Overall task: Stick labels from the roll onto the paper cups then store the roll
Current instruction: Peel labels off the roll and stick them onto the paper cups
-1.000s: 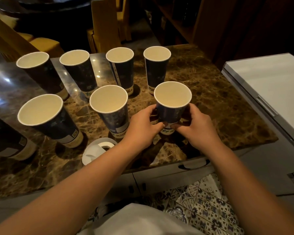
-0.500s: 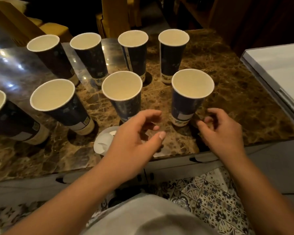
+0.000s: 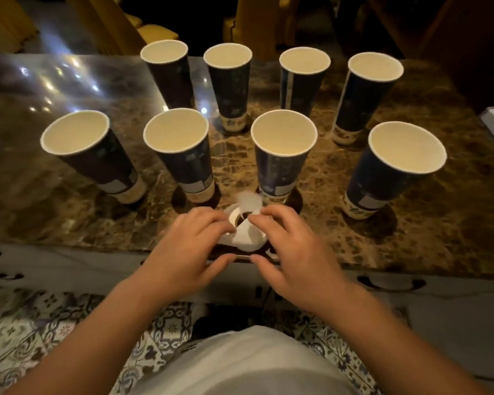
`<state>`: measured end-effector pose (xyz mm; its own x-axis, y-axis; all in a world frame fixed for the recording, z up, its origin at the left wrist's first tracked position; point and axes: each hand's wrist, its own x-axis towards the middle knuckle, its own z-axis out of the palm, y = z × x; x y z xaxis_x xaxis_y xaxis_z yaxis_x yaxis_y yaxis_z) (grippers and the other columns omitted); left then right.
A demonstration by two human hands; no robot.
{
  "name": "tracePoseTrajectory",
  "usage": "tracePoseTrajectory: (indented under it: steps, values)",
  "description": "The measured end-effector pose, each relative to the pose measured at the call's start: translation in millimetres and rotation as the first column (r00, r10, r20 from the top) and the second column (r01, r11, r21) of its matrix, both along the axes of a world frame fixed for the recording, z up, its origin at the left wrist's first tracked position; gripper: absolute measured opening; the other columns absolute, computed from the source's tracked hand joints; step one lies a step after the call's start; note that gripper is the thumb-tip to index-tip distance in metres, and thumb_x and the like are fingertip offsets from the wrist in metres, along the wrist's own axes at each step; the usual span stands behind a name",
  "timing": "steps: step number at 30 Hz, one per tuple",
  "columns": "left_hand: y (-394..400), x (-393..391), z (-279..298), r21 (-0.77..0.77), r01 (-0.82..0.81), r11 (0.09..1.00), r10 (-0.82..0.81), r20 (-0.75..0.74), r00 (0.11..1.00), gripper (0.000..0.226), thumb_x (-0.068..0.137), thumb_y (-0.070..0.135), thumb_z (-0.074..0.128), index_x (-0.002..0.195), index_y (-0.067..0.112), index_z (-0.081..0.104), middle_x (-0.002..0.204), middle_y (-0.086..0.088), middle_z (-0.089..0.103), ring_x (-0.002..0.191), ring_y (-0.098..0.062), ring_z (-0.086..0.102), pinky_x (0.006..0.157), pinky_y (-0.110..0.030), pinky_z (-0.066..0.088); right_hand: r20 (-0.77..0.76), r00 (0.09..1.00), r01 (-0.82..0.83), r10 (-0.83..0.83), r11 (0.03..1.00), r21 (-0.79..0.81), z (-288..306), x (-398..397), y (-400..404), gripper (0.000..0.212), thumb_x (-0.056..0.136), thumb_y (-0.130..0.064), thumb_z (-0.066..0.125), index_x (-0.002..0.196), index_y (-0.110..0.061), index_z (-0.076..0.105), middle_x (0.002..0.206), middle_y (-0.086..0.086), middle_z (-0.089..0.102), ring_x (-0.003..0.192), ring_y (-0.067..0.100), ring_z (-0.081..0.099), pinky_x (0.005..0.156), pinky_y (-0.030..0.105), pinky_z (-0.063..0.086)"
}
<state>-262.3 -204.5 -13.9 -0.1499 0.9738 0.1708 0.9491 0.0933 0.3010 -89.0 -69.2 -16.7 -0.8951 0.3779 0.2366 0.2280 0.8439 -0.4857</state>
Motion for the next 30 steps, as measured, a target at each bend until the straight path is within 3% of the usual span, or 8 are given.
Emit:
tracePoseTrajectory:
  steps: [3, 6, 12, 14, 18, 20, 24, 30]
  values:
    - [5.0, 3.6, -1.4, 0.018, -0.046, 0.999, 0.044, 0.088, 0.995, 0.032, 0.083, 0.028, 0.068, 0.113, 0.024, 0.056, 0.109, 0.006, 0.061, 0.104, -0.014, 0.053, 0.085, -0.038, 0.049, 0.079, 0.997, -0.018, 0.015, 0.999, 0.032, 5.2, -20.2, -0.9, 0.061, 0.084, -0.037, 0.069, 0.137, -0.028, 0.04, 0.147, 0.0, 0.034, 0.127, 0.022, 0.044, 0.096, 0.037, 0.05]
    - [7.9, 4.4, 0.3, 0.013, -0.066, 0.998, 0.064, 0.138, 0.988, 0.031, 0.085, 0.017, 0.069, 0.111, 0.027, 0.056, 0.1, 0.011, 0.061, 0.095, -0.01, 0.054, 0.082, -0.036, 0.046, 0.084, 0.996, -0.01, -0.002, 0.99, 0.143, 7.9, -25.3, 3.1, 0.044, 0.083, -0.035, 0.07, 0.122, -0.025, 0.054, 0.145, 0.002, 0.041, 0.126, 0.024, 0.042, 0.097, 0.04, 0.048]
    - [6.1, 0.7, 6.6, 0.002, -0.087, 0.996, 0.083, 0.28, 0.956, 0.037, 0.089, 0.025, 0.065, 0.125, 0.029, 0.056, 0.098, 0.033, 0.044, 0.09, 0.009, 0.046, 0.085, -0.019, 0.038, 0.067, 0.997, 0.027, -0.034, 0.995, 0.101, 8.8, -15.3, 11.0, 0.025, 0.076, -0.041, 0.072, 0.092, -0.025, 0.06, 0.132, -0.002, 0.053, 0.126, 0.02, 0.036, 0.097, 0.038, 0.032]
    - [9.8, -3.9, 10.3, -0.036, -0.036, 0.999, 0.045, 0.262, 0.964, 0.035, 0.088, 0.033, 0.062, 0.123, 0.03, 0.058, 0.1, 0.031, 0.049, 0.094, 0.008, 0.047, 0.088, -0.022, 0.04, 0.056, 0.997, 0.055, -0.056, 0.998, 0.035, 13.6, -10.7, 13.5, 0.024, 0.074, -0.039, 0.074, 0.088, -0.026, 0.058, 0.121, -0.006, 0.058, 0.121, 0.017, 0.041, 0.094, 0.035, 0.032]
    - [21.1, -8.5, 16.1, -0.114, 0.042, 0.993, -0.014, 0.237, 0.971, 0.01, 0.088, 0.035, 0.06, 0.097, 0.036, 0.063, 0.099, 0.021, 0.06, 0.107, -0.005, 0.049, 0.097, -0.04, 0.04, 0.091, 0.987, 0.151, -0.135, 0.968, -0.203, 32.2, 0.3, 18.1, 0.023, 0.077, -0.034, 0.076, 0.087, -0.032, 0.056, 0.091, -0.021, 0.056, 0.093, 0.002, 0.05, 0.077, 0.023, 0.041]
    - [27.1, -7.8, 18.4, -0.128, 0.063, 0.99, -0.025, 0.276, 0.961, 0.01, 0.089, 0.03, 0.063, 0.096, 0.038, 0.062, 0.098, 0.021, 0.061, 0.108, -0.003, 0.049, 0.098, -0.039, 0.038, 0.115, 0.977, 0.21, -0.18, 0.901, -0.38, 36.1, 7.9, 22.8, 0.024, 0.077, -0.03, 0.079, 0.087, -0.034, 0.057, 0.088, -0.019, 0.059, 0.086, 0.001, 0.055, 0.066, 0.018, 0.045]
    - [37.3, -7.1, 24.9, -0.13, 0.112, 0.985, -0.05, 0.407, 0.912, 0.014, 0.089, 0.026, 0.065, 0.098, 0.037, 0.062, 0.1, 0.016, 0.063, 0.1, -0.001, 0.055, 0.087, -0.026, 0.048, 0.114, 0.966, 0.252, -0.233, 0.74, -0.623, 38.9, 18.1, 33.1, 0.032, 0.073, -0.02, 0.081, 0.093, -0.035, 0.061, 0.088, -0.009, 0.061, 0.08, 0.007, 0.059, 0.063, 0.025, 0.057]
    - [41.9, -4.1, 31.6, -0.2, 0.05, 0.978, 0.086, 0.617, 0.782, 0.021, 0.09, 0.019, 0.065, 0.092, 0.04, 0.062, 0.098, 0.018, 0.065, 0.094, 0.001, 0.061, 0.079, -0.02, 0.051, 0.017, 0.934, 0.235, -0.358, 0.575, -0.784, 29.6, 25.7, 45.9, 0.031, 0.08, -0.007, 0.074, 0.102, -0.026, 0.062, 0.09, 0.002, 0.064, 0.081, 0.01, 0.062, 0.066, 0.022, 0.055]
